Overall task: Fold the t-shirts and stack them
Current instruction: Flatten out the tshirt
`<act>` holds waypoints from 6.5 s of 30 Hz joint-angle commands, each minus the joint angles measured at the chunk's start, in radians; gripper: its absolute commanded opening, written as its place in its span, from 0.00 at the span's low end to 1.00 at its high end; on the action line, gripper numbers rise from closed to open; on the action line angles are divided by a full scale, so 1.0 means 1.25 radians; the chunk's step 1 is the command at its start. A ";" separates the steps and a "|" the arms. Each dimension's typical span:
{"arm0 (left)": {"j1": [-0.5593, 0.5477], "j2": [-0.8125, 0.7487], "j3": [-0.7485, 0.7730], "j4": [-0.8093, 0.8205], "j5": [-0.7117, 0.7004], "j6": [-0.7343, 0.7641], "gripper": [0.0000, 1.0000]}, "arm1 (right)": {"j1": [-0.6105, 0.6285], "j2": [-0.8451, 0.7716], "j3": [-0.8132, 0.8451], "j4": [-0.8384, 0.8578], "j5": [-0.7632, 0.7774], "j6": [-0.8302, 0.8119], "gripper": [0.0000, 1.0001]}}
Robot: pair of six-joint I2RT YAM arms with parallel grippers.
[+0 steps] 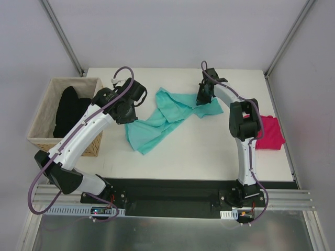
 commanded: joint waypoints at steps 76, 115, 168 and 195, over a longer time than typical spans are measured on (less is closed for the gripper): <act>0.025 -0.121 -0.069 0.046 -0.027 0.069 0.00 | 0.272 -0.072 0.217 -0.211 0.034 -0.109 0.54; 0.025 -0.157 -0.124 0.070 -0.017 0.027 0.00 | 0.369 -0.091 0.197 -0.235 0.004 -0.115 0.53; 0.025 -0.180 -0.154 0.102 0.019 0.038 0.00 | 0.490 -0.188 -0.099 -0.171 0.018 -0.006 0.47; 0.033 -0.176 -0.150 0.094 0.016 0.032 0.00 | 0.477 -0.128 -0.046 -0.204 0.033 -0.029 0.43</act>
